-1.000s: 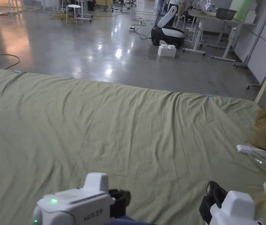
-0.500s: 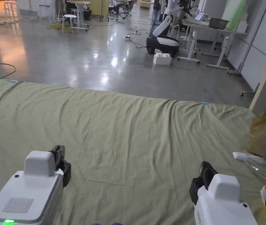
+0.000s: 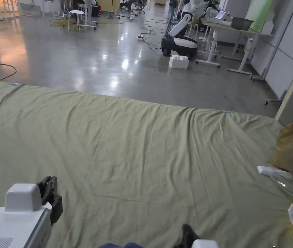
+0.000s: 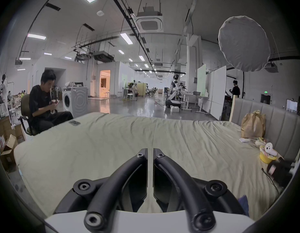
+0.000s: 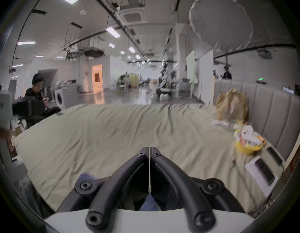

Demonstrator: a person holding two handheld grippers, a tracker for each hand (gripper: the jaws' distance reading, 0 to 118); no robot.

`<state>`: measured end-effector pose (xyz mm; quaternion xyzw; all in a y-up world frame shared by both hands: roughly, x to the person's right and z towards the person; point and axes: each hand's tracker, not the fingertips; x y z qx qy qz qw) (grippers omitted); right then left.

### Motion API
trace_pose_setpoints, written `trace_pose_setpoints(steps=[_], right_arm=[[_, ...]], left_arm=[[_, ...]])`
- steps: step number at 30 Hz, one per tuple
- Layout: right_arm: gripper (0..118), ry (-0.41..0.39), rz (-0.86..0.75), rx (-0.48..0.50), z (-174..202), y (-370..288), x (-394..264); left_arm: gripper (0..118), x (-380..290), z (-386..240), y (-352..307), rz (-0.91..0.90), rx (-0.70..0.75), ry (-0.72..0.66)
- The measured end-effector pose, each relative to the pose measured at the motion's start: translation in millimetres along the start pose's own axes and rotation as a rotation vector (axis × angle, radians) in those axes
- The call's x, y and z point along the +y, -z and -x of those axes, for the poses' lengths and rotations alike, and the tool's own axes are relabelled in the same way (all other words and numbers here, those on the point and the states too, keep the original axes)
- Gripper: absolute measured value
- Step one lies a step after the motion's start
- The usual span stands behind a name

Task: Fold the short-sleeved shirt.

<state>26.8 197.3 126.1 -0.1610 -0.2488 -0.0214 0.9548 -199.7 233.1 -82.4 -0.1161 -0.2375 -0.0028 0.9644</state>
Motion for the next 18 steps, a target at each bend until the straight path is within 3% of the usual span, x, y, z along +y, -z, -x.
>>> trace_pose_setpoints(steps=[4,5,10,12,15,18], right_arm=[[2,-0.018,0.083,0.017,21.2,12.8,-31.8],[2,0.016,0.140,0.009,22.9,19.0,-42.9],[2,0.006,0.254,-0.009,19.5,41.1,-85.2],[2,0.017,0.277,-0.018,15.3,42.0,-99.7],[2,-0.007,0.227,-0.005,13.2,37.0,-106.0],[2,0.004,0.231,0.002,9.6,40.4,-106.3]], left_arm=[[5,-21.5,12.2,-6.6,0.090,-0.033,-0.051],[6,-28.2,15.8,-9.1,0.119,-0.044,-0.061],[12,-58.9,25.5,-16.4,0.244,-0.098,-0.144],[23,-70.2,28.8,-14.2,0.332,-0.153,-0.215],[64,-84.9,33.1,-4.3,0.458,-0.278,-0.337],[81,-96.5,32.7,9.5,0.583,-0.415,-0.425]])
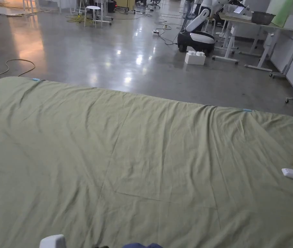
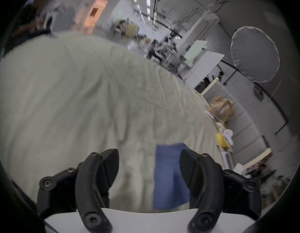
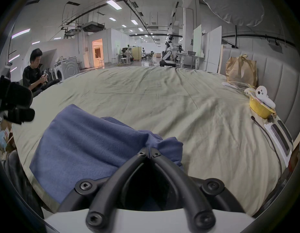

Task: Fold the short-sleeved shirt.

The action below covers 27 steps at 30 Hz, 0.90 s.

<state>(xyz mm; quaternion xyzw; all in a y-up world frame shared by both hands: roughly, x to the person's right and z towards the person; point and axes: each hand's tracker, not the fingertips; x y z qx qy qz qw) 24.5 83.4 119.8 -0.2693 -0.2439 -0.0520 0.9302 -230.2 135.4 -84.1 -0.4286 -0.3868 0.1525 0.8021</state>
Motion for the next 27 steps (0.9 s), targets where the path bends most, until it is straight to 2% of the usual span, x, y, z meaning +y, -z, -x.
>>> trace_pose_setpoints(steps=[3,7,11,14,15,17,19,22,27], right_arm=[[2,0.057,-0.002,0.016,-7.1,4.3,-4.0],[2,0.040,-0.010,0.026,-7.9,2.8,-4.8],[2,0.051,-0.017,0.038,-10.5,4.2,-8.7],[2,0.048,-0.024,0.043,-11.3,4.1,-9.3],[2,0.047,-0.025,0.045,-11.9,4.0,-9.7],[2,0.048,-0.027,0.048,-12.3,3.5,-9.7],[2,0.047,-0.028,0.050,-12.5,3.3,-10.2],[2,0.035,-0.034,0.053,-11.2,2.0,-10.0],[2,-0.001,-0.040,0.042,-7.5,1.8,-11.4]], left_arm=[[83,0.2,6.4,19.6,0.092,-0.106,-0.068],[83,-1.2,11.3,51.5,0.222,-0.162,-0.104],[83,-11.1,12.9,89.4,0.391,-0.300,-0.189],[82,-14.9,14.8,105.2,0.387,-0.431,-0.224],[82,-14.8,16.0,109.8,0.391,-0.415,-0.260],[69,-14.9,19.3,116.3,0.402,-0.410,-0.326],[42,-14.8,23.4,119.2,0.409,-0.379,-0.314],[26,-18.9,27.2,114.3,0.406,-0.394,-0.319],[21,-22.1,13.3,102.6,0.361,-0.378,-0.301]])
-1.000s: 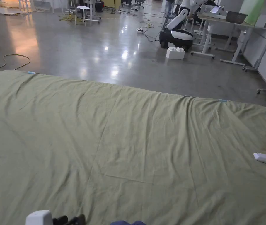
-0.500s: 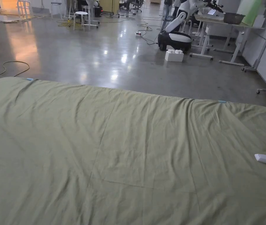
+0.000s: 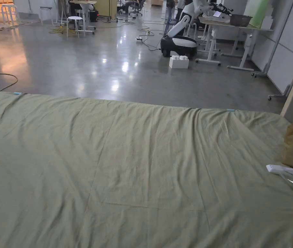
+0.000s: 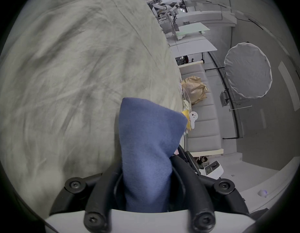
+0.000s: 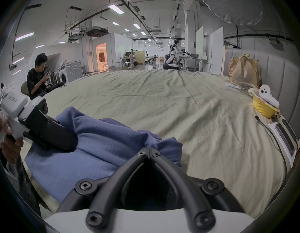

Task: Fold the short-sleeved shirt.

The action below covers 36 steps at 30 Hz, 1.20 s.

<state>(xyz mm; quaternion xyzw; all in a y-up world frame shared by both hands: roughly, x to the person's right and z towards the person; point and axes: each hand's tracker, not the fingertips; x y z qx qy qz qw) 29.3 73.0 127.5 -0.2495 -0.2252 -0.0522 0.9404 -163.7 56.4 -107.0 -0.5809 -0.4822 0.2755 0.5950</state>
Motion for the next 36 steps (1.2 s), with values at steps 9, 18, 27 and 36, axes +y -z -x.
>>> trace_pose_setpoints(steps=[9,18,27,36], right_arm=[[2,0.006,-0.095,-0.076,-12.1,-18.5,60.6],[2,-0.003,-0.261,-0.143,-58.2,-19.7,157.4],[2,-0.031,-0.335,-0.169,-74.0,-18.2,206.5],[2,-0.022,-0.315,-0.160,-73.2,-18.3,199.2]], left_arm=[[21,7.8,-24.3,-37.4,-0.034,-0.036,0.064],[21,43.9,-38.1,-137.3,-0.102,0.035,0.156],[21,97.4,-32.0,-279.2,-0.219,0.277,0.138],[21,141.4,0.2,-383.5,-0.293,0.585,0.035]])
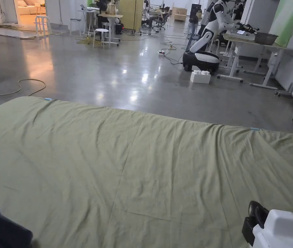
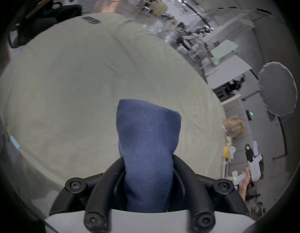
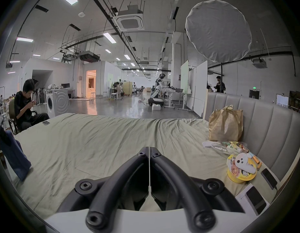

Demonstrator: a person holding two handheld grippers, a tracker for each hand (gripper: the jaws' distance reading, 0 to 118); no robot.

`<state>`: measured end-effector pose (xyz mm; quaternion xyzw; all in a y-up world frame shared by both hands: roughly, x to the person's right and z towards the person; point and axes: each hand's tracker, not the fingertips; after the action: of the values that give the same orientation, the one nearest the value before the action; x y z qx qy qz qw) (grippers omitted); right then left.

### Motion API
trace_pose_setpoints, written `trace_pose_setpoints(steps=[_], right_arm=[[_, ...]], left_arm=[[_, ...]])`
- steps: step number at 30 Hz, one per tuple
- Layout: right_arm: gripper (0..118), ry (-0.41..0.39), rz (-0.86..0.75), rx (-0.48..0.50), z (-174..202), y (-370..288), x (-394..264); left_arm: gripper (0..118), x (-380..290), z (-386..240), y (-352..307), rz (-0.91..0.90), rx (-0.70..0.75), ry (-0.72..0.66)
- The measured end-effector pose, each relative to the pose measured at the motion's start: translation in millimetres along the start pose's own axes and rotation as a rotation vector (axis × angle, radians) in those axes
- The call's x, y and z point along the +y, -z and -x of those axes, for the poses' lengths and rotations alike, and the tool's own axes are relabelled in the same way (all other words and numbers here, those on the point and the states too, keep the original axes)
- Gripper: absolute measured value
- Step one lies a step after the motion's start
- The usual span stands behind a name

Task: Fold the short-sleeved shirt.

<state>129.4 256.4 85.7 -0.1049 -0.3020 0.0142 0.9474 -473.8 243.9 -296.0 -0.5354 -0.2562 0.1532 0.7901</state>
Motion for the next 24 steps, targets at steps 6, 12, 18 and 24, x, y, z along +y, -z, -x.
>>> trace_pose_setpoints(steps=[6,12,18,24], right_arm=[[2,0.015,0.048,-0.001,-0.3,-2.7,-15.8],[2,0.027,0.093,0.010,1.3,-2.7,-23.8],[2,0.018,0.104,0.035,9.2,-3.4,-29.3],[2,0.024,0.093,0.061,12.1,-4.2,-26.3]], left_arm=[[22,1.0,15.2,2.1,-0.012,0.126,-0.031],[49,-9.4,11.8,8.9,-0.088,0.290,-0.016],[61,-6.7,12.4,-5.7,-0.191,0.341,-0.045],[61,-7.6,-7.1,-29.0,-0.284,0.383,0.066]])
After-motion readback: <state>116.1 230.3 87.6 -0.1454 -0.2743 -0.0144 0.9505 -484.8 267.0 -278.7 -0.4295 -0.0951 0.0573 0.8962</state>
